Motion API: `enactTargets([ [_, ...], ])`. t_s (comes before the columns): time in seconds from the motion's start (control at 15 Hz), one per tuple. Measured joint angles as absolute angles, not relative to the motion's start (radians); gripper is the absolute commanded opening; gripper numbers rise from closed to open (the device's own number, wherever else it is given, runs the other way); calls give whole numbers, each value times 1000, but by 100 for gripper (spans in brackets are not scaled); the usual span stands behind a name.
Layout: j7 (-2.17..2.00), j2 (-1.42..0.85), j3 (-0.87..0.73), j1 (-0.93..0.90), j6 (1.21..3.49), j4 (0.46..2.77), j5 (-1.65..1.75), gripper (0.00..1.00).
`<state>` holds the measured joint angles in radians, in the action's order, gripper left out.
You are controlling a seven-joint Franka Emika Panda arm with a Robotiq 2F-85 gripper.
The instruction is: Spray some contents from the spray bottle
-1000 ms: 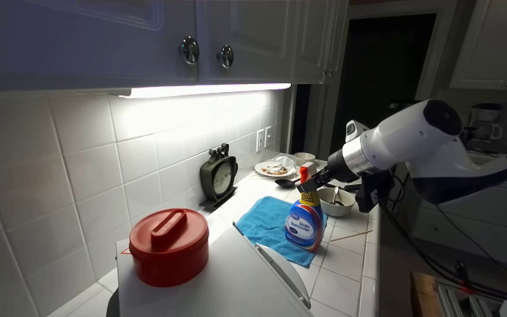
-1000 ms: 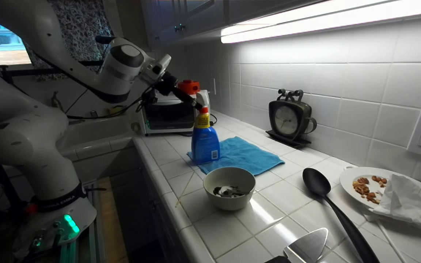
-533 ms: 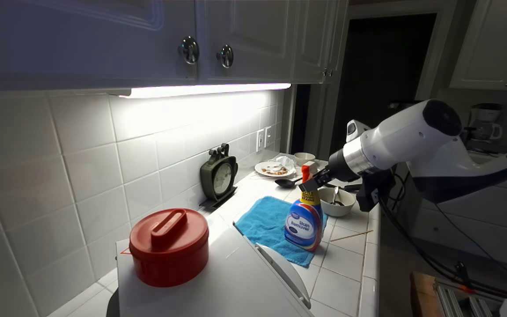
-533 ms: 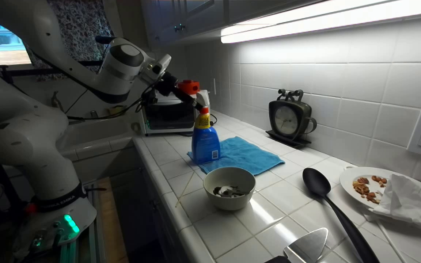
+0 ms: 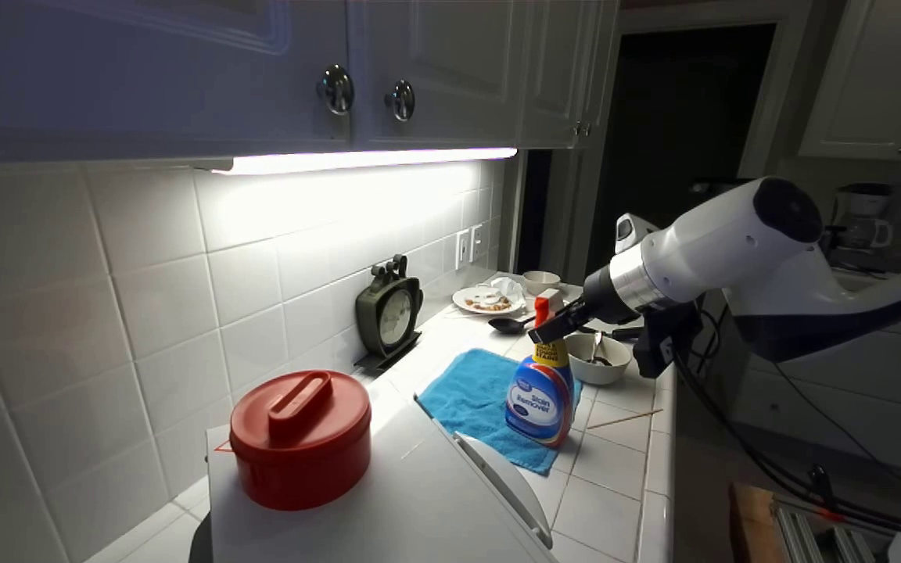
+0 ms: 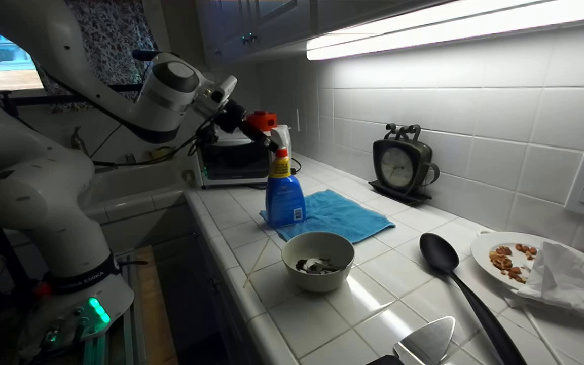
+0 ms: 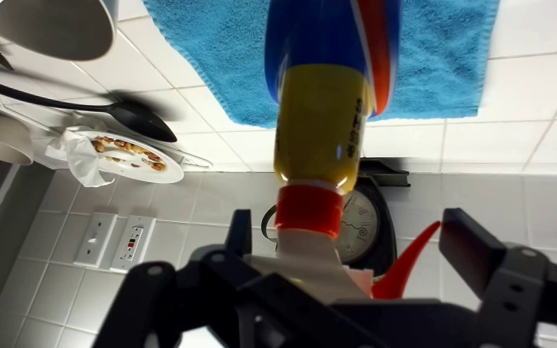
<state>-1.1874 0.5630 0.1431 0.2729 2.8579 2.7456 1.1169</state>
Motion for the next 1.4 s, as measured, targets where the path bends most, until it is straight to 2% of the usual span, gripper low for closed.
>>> enactTargets([
  [0.33,-1181,558,116,243,2858,2746,1112,100],
  [0.73,-1011,519,-67,35,2813,2746,978,100],
  [1.07,-783,560,-215,-202,2550,2739,748,100],
  [1.4,-669,723,-239,-267,2283,2741,648,100],
])
